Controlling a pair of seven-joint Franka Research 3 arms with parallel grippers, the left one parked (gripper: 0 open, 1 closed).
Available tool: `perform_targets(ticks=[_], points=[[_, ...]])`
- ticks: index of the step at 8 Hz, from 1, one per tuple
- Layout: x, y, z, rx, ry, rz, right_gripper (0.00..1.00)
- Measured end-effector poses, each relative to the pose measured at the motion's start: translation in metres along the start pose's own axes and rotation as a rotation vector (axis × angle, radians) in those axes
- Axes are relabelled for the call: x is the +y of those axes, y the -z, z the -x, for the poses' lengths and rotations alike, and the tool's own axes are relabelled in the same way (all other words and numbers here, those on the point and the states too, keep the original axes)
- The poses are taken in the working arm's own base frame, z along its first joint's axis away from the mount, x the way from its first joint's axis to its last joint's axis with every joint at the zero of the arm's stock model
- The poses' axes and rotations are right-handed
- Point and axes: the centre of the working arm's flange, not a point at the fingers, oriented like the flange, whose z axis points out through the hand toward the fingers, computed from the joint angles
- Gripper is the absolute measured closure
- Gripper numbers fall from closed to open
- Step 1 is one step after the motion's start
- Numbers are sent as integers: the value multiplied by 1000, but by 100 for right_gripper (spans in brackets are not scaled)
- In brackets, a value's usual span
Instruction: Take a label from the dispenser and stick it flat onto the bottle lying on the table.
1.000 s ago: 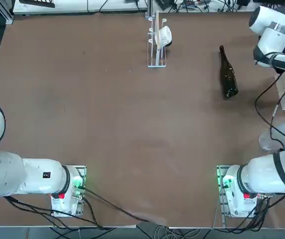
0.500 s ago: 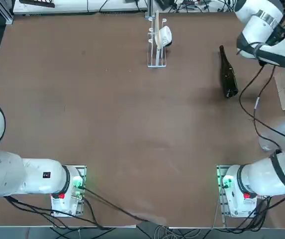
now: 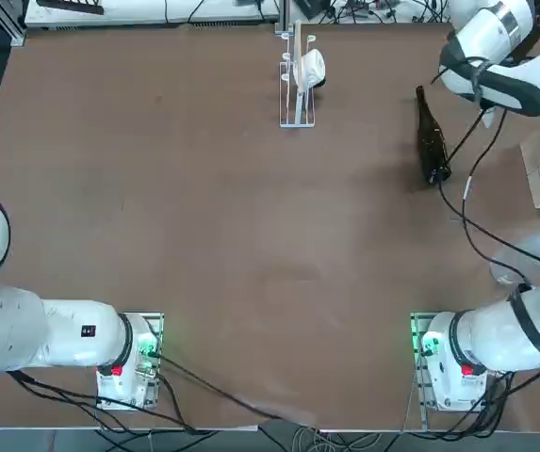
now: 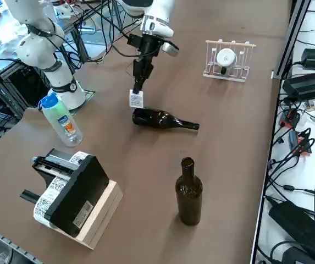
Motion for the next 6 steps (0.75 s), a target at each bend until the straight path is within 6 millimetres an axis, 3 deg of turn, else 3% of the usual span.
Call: perform_targets(ticks=[3, 6], points=[[-39, -13, -11, 7, 53, -38, 99], [-61, -40, -18, -33, 83, -32, 99]])
